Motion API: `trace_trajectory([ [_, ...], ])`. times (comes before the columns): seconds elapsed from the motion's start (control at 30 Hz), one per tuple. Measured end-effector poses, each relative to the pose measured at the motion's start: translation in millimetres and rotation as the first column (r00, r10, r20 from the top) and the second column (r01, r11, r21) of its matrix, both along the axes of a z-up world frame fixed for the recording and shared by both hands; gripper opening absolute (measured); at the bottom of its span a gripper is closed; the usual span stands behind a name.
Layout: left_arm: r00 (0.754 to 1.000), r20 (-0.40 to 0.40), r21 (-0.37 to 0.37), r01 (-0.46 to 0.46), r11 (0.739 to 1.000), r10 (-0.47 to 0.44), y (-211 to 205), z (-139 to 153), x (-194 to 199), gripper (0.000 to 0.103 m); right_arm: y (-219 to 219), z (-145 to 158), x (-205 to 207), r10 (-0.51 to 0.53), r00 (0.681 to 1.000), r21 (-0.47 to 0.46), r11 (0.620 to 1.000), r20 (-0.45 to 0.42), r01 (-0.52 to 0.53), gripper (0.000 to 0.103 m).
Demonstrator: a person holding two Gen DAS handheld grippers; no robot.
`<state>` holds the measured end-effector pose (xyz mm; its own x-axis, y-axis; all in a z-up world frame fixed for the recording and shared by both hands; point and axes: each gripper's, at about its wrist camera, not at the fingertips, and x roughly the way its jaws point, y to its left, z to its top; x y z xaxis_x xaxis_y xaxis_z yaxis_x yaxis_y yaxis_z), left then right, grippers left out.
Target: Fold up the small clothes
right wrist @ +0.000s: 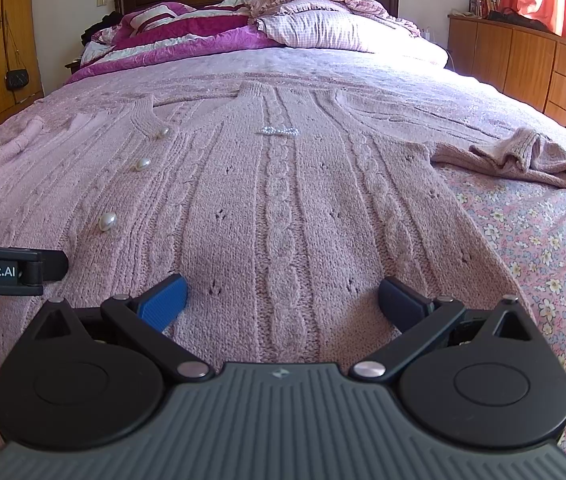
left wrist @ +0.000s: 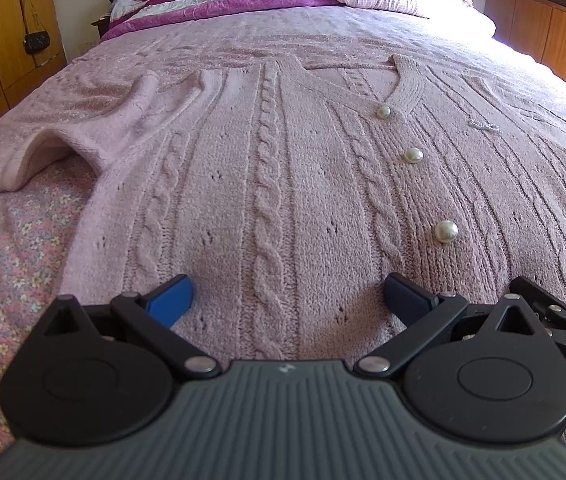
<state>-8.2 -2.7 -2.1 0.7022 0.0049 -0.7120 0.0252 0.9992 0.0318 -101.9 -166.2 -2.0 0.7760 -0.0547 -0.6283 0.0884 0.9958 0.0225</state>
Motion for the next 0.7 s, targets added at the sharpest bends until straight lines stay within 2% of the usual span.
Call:
trace_trajectory([
  [0.7, 1.000, 0.009, 0.007, 0.003, 1.000, -0.003, -1.1, -0.9, -2.6, 0.103, -2.1, -0.9, 4.9, 0.008, 1.000, 0.003, 1.000, -0.015, -0.008, 0.103],
])
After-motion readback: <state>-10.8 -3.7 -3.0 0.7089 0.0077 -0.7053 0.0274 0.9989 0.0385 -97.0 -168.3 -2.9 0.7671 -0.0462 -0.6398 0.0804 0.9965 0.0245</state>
